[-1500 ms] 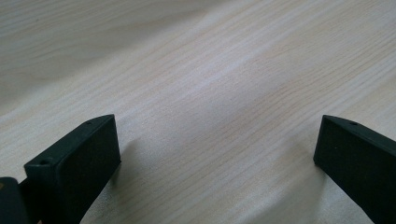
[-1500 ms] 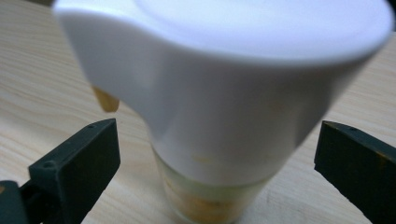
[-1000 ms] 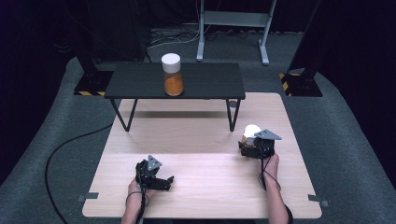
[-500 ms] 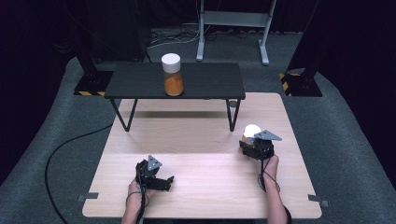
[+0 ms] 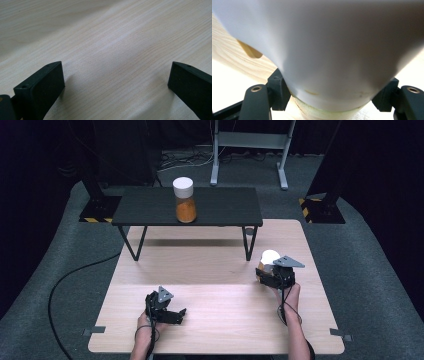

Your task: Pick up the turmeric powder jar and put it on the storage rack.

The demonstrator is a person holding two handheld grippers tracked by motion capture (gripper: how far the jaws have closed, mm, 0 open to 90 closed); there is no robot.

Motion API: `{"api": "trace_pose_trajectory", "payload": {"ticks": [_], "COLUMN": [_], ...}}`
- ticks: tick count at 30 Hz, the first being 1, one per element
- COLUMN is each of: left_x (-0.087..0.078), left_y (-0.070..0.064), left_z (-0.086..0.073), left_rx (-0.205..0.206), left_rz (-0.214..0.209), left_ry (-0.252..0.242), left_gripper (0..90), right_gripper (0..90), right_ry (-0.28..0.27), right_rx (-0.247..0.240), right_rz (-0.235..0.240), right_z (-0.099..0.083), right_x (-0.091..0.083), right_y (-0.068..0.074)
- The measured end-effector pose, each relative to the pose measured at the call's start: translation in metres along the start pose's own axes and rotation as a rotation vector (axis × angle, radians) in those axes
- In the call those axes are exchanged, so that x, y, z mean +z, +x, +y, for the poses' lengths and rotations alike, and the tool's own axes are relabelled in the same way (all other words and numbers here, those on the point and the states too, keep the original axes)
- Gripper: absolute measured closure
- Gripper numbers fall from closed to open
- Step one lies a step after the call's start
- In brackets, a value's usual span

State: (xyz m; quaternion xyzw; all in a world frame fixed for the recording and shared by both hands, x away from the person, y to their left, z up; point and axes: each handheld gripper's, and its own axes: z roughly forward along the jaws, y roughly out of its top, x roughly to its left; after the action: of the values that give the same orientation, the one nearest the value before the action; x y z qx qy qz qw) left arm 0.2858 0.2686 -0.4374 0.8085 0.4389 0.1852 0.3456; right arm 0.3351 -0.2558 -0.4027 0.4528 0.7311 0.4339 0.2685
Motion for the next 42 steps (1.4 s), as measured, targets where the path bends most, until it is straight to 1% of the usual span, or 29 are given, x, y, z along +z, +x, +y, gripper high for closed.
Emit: {"api": "trace_pose_trajectory", "payload": {"ticks": [7, 10, 15, 20, 29, 42], "left_x": [0.000, 0.000, 0.000, 0.000, 0.000, 0.000], "left_y": [0.000, 0.000, 0.000, 0.000, 0.000, 0.000], "left_z": [0.000, 0.000, 0.000, 0.000, 0.000, 0.000], "left_rx": [0.000, 0.000, 0.000, 0.000, 0.000, 0.000], "left_rz": [0.000, 0.000, 0.000, 0.000, 0.000, 0.000], "left_ry": [-0.001, 0.000, 0.000, 0.000, 0.000, 0.000], "left_gripper": [0.0, 0.0, 0.0, 0.0, 0.0, 0.0], "right_gripper": [29.3, 29.4, 29.4, 29.4, 29.4, 29.4], "right_ry": [-0.012, -0.021, -0.039, -0.042, -0.056, -0.077], "right_rx": [-0.028, -0.026, -0.040, -0.058, -0.063, -0.081], "right_rz": [0.007, 0.015, 0.027, 0.030, 0.041, 0.060], "right_z": [0.014, 0.018, 0.023, 0.030, 0.039, 0.055], "right_x": [-0.011, -0.015, -0.020, -0.025, -0.032, -0.039], "right_y": [0.004, 0.005, 0.007, 0.009, 0.008, 0.007]}}
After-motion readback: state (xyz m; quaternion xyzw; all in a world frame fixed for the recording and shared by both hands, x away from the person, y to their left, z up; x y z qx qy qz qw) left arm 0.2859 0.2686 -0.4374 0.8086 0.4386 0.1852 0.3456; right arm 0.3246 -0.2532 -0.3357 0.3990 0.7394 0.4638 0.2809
